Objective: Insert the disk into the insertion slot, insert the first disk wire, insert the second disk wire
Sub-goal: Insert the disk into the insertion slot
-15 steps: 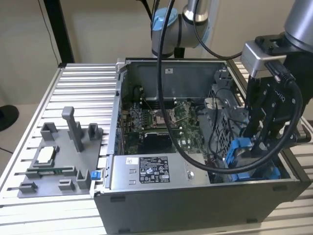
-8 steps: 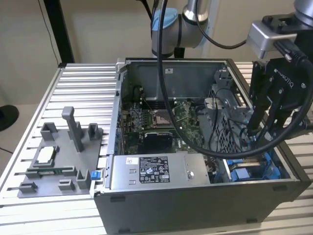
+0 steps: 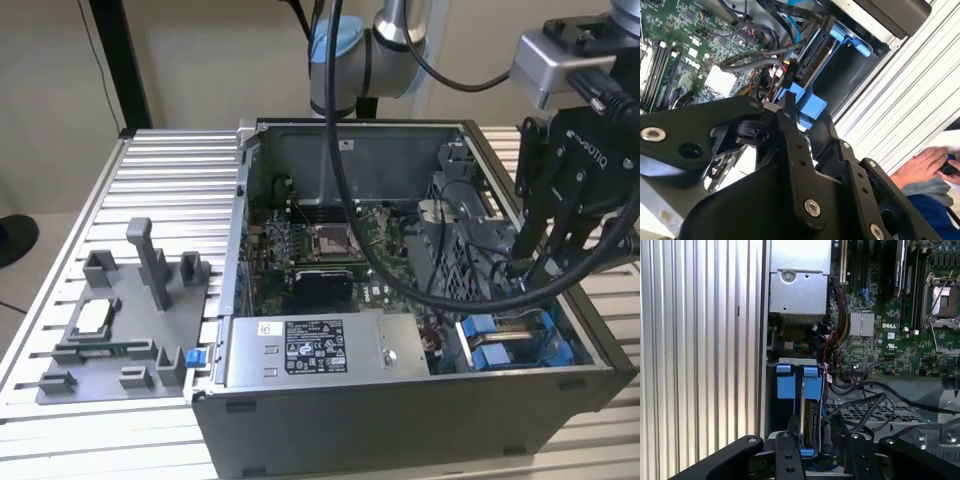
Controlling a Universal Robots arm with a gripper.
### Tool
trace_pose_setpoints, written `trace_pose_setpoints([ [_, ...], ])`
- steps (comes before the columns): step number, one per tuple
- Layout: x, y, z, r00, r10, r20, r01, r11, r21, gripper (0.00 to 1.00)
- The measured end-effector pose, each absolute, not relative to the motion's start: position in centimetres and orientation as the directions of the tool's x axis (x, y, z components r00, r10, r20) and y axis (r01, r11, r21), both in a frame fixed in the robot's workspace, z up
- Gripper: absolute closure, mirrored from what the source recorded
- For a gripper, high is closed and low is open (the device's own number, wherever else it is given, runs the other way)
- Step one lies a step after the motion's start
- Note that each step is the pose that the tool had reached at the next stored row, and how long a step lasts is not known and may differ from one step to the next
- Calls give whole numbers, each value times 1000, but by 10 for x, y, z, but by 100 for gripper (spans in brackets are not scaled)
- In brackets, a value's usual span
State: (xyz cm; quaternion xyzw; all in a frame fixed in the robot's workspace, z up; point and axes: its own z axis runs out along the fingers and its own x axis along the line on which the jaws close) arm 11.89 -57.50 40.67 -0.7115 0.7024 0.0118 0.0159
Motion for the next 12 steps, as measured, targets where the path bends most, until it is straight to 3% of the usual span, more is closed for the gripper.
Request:
trace_pose_setpoints([
  [9, 127, -574, 396, 13, -998, -59, -1000, -13, -9, 100],
  [10, 128, -573, 395, 13, -998, -61, -1000, -12, -9, 0],
  [12, 129, -573, 392, 13, -998, -66, -1000, -12, -9, 0],
])
